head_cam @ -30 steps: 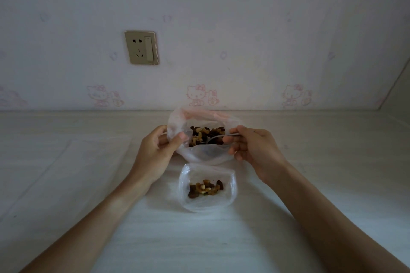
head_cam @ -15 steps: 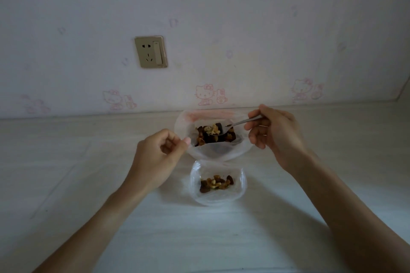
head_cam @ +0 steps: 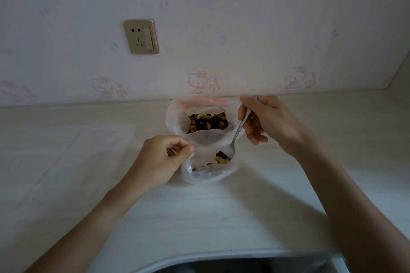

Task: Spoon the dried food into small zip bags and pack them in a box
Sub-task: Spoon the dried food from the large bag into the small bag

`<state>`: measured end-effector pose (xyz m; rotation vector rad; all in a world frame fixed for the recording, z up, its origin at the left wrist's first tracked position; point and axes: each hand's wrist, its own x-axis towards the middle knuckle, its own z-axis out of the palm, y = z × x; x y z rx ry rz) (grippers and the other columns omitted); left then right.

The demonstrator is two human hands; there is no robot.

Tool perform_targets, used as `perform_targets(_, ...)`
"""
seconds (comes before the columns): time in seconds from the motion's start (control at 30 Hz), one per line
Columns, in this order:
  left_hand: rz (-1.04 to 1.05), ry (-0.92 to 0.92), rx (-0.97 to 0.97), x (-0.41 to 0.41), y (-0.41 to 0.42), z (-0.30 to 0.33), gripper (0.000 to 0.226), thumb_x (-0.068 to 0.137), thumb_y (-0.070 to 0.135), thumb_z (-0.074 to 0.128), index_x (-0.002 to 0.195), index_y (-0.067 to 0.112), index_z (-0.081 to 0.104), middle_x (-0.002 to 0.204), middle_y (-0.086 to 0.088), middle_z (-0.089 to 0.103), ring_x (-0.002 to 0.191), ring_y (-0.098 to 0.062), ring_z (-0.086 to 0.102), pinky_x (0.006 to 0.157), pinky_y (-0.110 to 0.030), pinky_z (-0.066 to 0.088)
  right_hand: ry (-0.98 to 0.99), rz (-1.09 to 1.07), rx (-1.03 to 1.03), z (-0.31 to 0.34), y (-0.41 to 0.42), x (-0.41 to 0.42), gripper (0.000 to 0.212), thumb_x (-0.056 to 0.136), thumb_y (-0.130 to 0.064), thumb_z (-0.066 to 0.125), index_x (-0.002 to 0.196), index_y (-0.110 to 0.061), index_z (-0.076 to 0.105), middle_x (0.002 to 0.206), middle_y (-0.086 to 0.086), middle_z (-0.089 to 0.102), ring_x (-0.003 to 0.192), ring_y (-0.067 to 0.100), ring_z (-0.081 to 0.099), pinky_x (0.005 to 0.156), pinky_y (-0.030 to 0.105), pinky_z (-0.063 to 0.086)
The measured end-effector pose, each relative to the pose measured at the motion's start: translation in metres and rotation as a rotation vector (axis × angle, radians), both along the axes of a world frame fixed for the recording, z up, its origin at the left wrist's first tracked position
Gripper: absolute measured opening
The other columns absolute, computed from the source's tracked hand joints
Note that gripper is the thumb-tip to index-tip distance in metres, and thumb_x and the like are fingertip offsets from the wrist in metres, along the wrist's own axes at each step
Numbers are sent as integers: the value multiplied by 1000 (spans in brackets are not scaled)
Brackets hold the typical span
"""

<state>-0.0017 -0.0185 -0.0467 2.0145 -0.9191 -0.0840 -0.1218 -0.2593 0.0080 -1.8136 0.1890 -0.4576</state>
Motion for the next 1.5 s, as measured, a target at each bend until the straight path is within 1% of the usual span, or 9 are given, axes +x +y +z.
perform_targets(0.23,15,-137,4,6,-4,-7,17,94,27,77,83,41,77,74,19,75,58,-3,70,54,-9,47,-219,-20,-316,-3,8,1,50,110,-33,44,74,-4,61,48,6,53,38,14,46,42,21,38)
perform_targets(0.4,-25,-146,-24,4,-3,-6,17,94,27,76,85,42,77,75,20,73,51,0,65,52,-7,43,-338,-77,-161,-5,10,4,48,111,-34,43,74,-9,61,48,9,54,37,20,47,42,20,35)
perform_targets(0.57,-20,-189,-31,1,0,1,11,94,37,74,84,37,79,77,19,75,63,-5,68,59,-16,51,-240,-167,202,-12,8,10,46,110,-36,44,77,-11,63,55,8,61,40,24,52,38,25,33)
perform_targets(0.73,212,-175,-120,9,4,7,31,92,51,73,70,30,66,63,13,67,53,-9,65,58,-21,48,-143,-261,372,-17,2,15,45,111,-35,41,88,-3,63,60,11,64,48,27,60,39,29,40)
perform_targets(0.83,376,-99,44,23,5,13,55,82,81,53,73,27,62,63,11,68,67,-13,68,66,-33,52,-148,-319,304,-18,0,16,46,112,-34,38,91,-3,63,62,11,66,49,27,62,39,30,41)
perform_targets(0.93,343,-6,265,32,-7,19,79,71,95,30,77,25,67,71,6,73,81,-17,70,80,-39,55,-160,-389,36,-19,1,18,46,112,-34,37,87,-5,63,63,11,67,46,21,61,40,25,41)
perform_targets(1.07,228,167,79,30,-24,11,57,91,70,59,84,16,73,70,5,77,71,-13,75,90,-46,58,-149,-384,-139,-22,6,19,44,111,-28,38,81,-7,62,59,9,65,40,14,55,41,20,40)
perform_targets(1.27,136,211,-85,29,-21,-6,13,88,37,80,92,26,75,88,10,80,85,-10,76,87,-40,60,-53,-307,-17,-31,9,27,41,111,-26,39,87,-5,64,64,12,69,45,19,59,38,22,38)
perform_targets(1.5,56,259,-207,31,-22,-11,19,87,19,83,103,24,77,96,9,81,89,-8,76,83,-28,57,35,-261,205,-35,11,29,37,111,-19,42,96,4,66,72,17,74,44,22,60,35,26,39)
